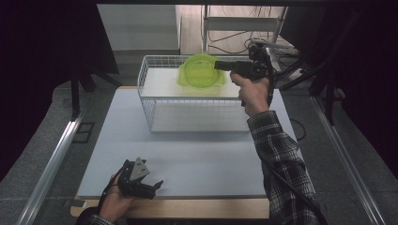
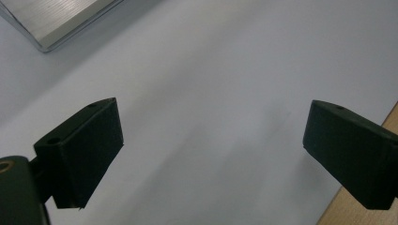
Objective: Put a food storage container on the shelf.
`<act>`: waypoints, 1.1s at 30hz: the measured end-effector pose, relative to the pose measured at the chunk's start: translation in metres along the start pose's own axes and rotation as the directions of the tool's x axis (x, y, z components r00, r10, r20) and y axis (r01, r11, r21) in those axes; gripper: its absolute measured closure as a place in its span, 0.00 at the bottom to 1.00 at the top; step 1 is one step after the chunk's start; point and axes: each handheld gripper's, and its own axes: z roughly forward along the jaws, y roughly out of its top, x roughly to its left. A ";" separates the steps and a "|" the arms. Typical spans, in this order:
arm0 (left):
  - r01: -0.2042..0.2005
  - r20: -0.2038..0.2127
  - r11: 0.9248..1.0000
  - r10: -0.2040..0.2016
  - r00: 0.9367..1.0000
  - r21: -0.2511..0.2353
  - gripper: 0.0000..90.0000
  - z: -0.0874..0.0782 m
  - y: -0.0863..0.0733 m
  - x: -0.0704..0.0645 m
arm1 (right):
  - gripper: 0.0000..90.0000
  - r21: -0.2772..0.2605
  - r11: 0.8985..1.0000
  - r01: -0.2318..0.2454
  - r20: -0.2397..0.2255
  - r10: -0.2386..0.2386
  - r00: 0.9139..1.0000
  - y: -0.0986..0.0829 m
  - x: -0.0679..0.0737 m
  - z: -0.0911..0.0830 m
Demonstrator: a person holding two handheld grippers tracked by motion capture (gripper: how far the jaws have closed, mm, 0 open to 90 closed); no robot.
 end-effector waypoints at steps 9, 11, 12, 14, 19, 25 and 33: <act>-0.001 0.005 1.000 0.001 1.000 -0.002 0.06 0.000 0.000 0.000 | 0.90 -0.039 0.999 -0.023 0.041 0.025 0.999 0.011 -0.007 0.012; -0.002 0.005 1.000 0.002 1.000 -0.001 0.06 0.000 0.000 0.000 | 0.90 -0.040 0.999 -0.028 0.050 0.030 0.998 0.013 -0.008 0.015; -0.002 0.006 1.000 0.002 1.000 -0.001 0.06 0.000 0.000 0.000 | 0.90 -0.039 0.999 -0.033 0.059 0.035 0.998 0.014 -0.010 0.017; -0.002 0.007 1.000 0.002 1.000 -0.002 0.06 0.000 0.000 0.000 | 0.90 -0.041 0.999 -0.034 0.067 0.037 0.997 0.015 -0.011 0.019; -0.006 0.008 1.000 0.006 1.000 -0.001 0.06 0.000 0.000 0.000 | 0.88 -0.037 0.999 -0.019 0.079 0.022 0.997 0.016 -0.011 0.022; -0.008 0.014 1.000 0.008 1.000 0.001 0.06 0.000 0.000 -0.001 | 0.84 -0.038 0.999 0.017 0.152 -0.011 0.988 0.017 -0.009 0.028; -0.011 0.016 1.000 0.011 1.000 0.003 0.06 0.001 0.000 -0.001 | 0.80 -0.043 0.999 0.028 0.191 -0.020 0.981 0.017 -0.011 0.030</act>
